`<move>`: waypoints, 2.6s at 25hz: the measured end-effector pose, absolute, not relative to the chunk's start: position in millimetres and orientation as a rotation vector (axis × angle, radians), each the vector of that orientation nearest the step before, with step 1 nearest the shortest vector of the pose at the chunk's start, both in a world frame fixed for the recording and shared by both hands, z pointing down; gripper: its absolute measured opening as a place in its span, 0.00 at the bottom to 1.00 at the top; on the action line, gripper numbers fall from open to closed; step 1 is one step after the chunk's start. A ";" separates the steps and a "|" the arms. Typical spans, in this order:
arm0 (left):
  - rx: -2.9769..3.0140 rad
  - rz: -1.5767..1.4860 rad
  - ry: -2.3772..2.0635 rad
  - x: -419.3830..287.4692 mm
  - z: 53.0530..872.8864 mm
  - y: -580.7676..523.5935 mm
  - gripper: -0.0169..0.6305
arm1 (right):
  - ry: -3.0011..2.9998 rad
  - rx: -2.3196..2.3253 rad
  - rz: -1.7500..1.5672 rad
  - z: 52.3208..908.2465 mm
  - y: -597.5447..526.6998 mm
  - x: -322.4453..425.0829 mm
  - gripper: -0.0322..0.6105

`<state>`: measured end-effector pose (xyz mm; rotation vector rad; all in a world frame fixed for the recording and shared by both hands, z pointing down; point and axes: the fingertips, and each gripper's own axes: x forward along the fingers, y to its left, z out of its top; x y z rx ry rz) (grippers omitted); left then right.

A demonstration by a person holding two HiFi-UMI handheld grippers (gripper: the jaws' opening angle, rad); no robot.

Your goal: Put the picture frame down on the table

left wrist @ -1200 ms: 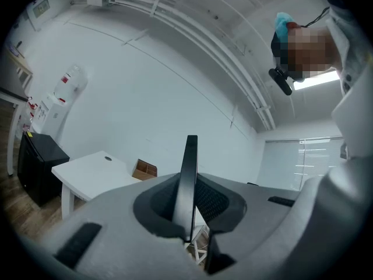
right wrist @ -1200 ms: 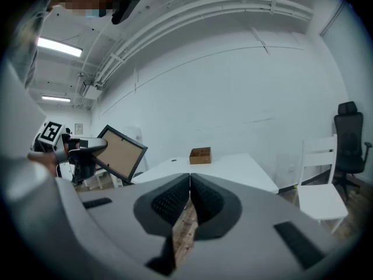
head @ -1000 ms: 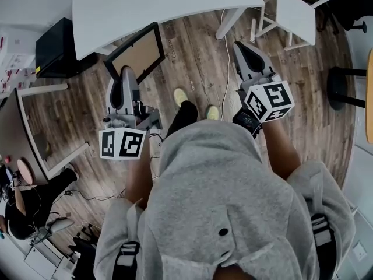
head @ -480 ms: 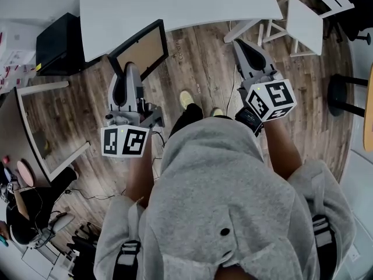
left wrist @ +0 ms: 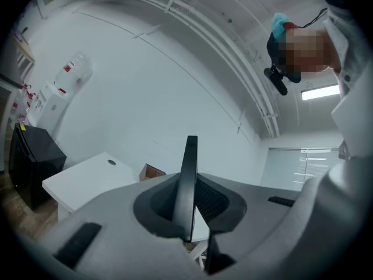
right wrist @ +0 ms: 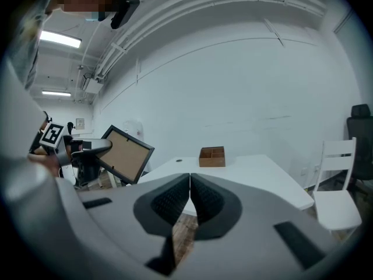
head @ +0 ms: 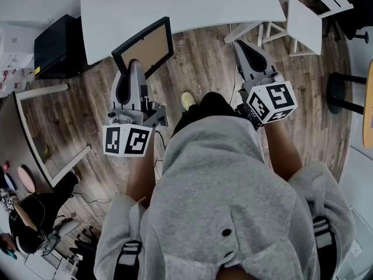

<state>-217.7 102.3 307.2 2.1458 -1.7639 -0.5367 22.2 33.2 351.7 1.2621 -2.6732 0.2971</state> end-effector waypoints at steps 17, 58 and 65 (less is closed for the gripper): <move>2.159 -0.589 -1.754 -226.9 300.2 105.7 0.11 | -2.685 1.260 0.229 338.7 33.8 10.5 0.09; 2.164 -0.493 -1.745 -233.1 300.7 -62.9 0.11 | -2.697 1.234 0.258 345.1 -136.6 -3.0 0.09; 2.138 -0.484 -1.762 -227.3 302.7 -99.0 0.11 | -2.702 1.210 0.274 346.8 -177.7 0.3 0.09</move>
